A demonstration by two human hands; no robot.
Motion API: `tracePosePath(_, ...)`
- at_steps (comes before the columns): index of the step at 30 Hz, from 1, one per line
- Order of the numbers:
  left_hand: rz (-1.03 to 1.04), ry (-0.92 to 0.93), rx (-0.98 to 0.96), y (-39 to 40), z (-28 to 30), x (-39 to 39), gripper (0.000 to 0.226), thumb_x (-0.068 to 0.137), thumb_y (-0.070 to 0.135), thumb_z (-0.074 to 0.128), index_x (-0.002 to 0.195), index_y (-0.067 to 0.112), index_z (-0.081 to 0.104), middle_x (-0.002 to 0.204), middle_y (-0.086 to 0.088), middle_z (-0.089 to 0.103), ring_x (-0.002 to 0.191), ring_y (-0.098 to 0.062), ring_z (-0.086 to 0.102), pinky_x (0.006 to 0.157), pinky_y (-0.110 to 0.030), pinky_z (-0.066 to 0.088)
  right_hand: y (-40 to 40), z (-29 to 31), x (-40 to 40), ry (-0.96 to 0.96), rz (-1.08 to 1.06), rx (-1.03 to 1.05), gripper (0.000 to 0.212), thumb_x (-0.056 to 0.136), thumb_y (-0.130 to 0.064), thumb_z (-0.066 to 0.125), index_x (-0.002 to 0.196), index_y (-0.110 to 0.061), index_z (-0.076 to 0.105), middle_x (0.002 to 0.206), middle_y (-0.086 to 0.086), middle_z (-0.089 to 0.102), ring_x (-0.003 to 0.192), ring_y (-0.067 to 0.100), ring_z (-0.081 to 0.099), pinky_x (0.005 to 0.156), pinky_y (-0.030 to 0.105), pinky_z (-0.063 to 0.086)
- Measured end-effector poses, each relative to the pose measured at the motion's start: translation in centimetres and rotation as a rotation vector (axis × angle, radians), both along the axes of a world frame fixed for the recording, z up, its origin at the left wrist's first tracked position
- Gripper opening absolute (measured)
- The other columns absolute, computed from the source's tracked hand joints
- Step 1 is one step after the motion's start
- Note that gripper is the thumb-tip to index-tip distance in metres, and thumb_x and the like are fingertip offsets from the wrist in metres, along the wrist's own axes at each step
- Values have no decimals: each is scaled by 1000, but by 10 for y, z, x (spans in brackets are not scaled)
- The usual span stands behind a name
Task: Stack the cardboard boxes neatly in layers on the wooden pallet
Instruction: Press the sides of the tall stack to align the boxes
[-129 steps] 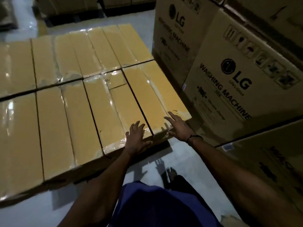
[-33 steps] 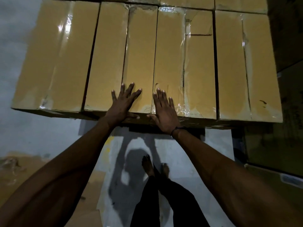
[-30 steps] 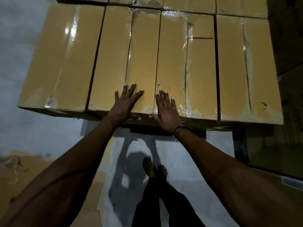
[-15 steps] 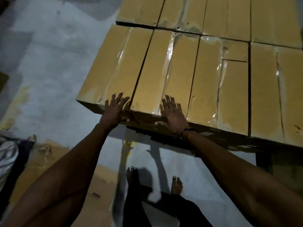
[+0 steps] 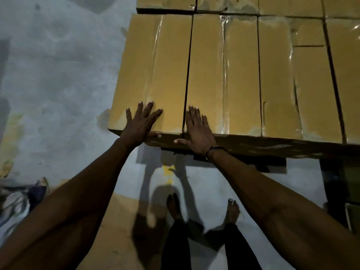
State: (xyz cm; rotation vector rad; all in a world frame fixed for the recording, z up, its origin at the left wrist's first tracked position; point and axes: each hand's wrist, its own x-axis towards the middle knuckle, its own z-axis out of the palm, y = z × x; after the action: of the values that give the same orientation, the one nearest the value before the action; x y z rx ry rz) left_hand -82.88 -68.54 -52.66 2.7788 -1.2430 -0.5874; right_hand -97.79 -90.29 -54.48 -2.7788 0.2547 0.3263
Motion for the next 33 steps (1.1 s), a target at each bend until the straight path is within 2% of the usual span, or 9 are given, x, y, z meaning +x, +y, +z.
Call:
tracePosePath(4, 8, 79, -114, 6, -14, 4, 91, 87, 75, 49, 162, 43, 9, 172, 4, -11, 157, -35, -11, 115, -74, -2, 8, -9, -2, -79, -65, -27, 100, 98, -67, 46, 163, -8, -2, 170, 10, -14, 157, 26, -13, 127, 45, -5)
tracePosePath(7, 17, 107, -174, 5, -20, 3, 90, 86, 77, 43, 162, 45, 7, 171, 6, -14, 157, -34, -14, 115, -73, -5, 8, -14, -1, -101, -90, -20, 92, 101, -58, 50, 164, -10, 4, 171, 8, -9, 158, 24, -11, 128, 44, -2)
tracePosePath(11, 10, 133, -229, 2, -23, 6, 87, 89, 71, 48, 162, 45, 8, 171, 6, -15, 156, -33, -18, 114, -73, -10, 10, -14, 1, -102, -120, -32, 86, 102, -50, 54, 164, -12, 8, 172, 6, -4, 158, 22, -7, 127, 41, -3)
tracePosePath(19, -1, 148, -260, 0, -30, 17, 87, 91, 65, 57, 162, 43, 13, 172, 4, -11, 156, -36, -16, 113, -74, -10, 12, -18, 1, -153, -152, -39, 79, 104, -54, 47, 164, -13, 14, 172, 4, 2, 159, 20, -3, 129, 41, 1)
tracePosePath(23, -8, 150, -260, -3, -31, 23, 86, 91, 64, 58, 162, 43, 14, 172, 3, -10, 156, -38, -15, 112, -75, -9, 14, -16, 0, -198, -179, -12, 76, 106, -56, 41, 163, -13, 17, 172, 3, 4, 159, 19, -2, 128, 38, -3)
tracePosePath(33, -17, 180, -268, -6, -32, 33, 86, 91, 64, 59, 162, 40, 18, 172, 0, -9, 155, -38, -16, 112, -74, -12, 19, -17, 4, -213, -237, 3, 72, 105, -53, 46, 161, -14, 24, 172, 3, 9, 159, 20, 4, 128, 43, 5)
